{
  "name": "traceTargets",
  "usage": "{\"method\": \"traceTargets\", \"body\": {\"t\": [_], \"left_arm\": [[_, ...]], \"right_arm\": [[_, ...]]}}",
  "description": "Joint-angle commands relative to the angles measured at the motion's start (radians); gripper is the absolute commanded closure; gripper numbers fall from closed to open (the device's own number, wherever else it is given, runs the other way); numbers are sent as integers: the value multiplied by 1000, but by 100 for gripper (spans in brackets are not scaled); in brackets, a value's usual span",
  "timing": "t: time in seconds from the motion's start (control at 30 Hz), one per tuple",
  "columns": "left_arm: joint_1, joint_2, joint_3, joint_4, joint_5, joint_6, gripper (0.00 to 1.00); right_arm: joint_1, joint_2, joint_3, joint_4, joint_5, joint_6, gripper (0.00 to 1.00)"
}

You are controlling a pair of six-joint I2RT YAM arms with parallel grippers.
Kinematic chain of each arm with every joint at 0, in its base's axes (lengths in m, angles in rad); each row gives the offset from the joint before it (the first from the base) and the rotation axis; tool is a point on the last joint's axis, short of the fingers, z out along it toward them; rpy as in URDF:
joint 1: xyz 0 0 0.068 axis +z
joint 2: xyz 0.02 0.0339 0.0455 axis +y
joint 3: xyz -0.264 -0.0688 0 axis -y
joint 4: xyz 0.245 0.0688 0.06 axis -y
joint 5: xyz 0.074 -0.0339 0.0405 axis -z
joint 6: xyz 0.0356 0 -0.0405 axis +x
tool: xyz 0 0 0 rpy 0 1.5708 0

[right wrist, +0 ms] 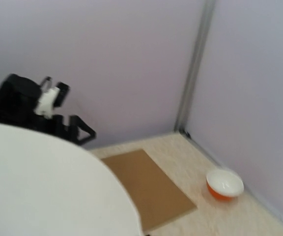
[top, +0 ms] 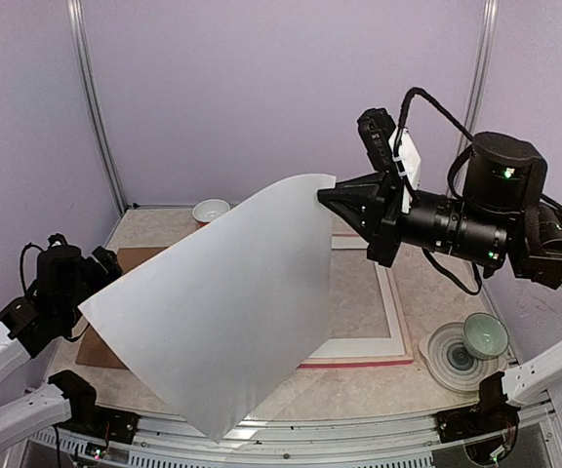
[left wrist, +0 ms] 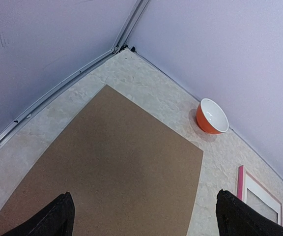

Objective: Put the photo into the frame
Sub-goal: Turn over the photo.

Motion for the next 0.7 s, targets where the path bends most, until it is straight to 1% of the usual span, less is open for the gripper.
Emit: {"method": "traceTargets", "body": {"t": [0.0, 0.1, 0.2, 0.33, 0.47, 0.67], "left_arm": [[10, 7, -13, 34, 13, 18, 1], [11, 12, -13, 40, 18, 19, 1], [14, 18, -15, 44, 22, 21, 1], [15, 16, -17, 42, 27, 19, 1], [16, 7, -22, 39, 28, 19, 1], [15, 6, -25, 42, 33, 15, 1]], "right_arm": [[-5, 44, 76, -172, 140, 126, 100], [-15, 76, 113, -242, 216, 155, 100], [-57, 106, 115, -295, 275, 170, 100], [-181, 124, 49, -319, 250, 187, 100], [-325, 123, -59, -257, 208, 165, 100], [-455, 162, -153, -135, 188, 82, 100]]}}
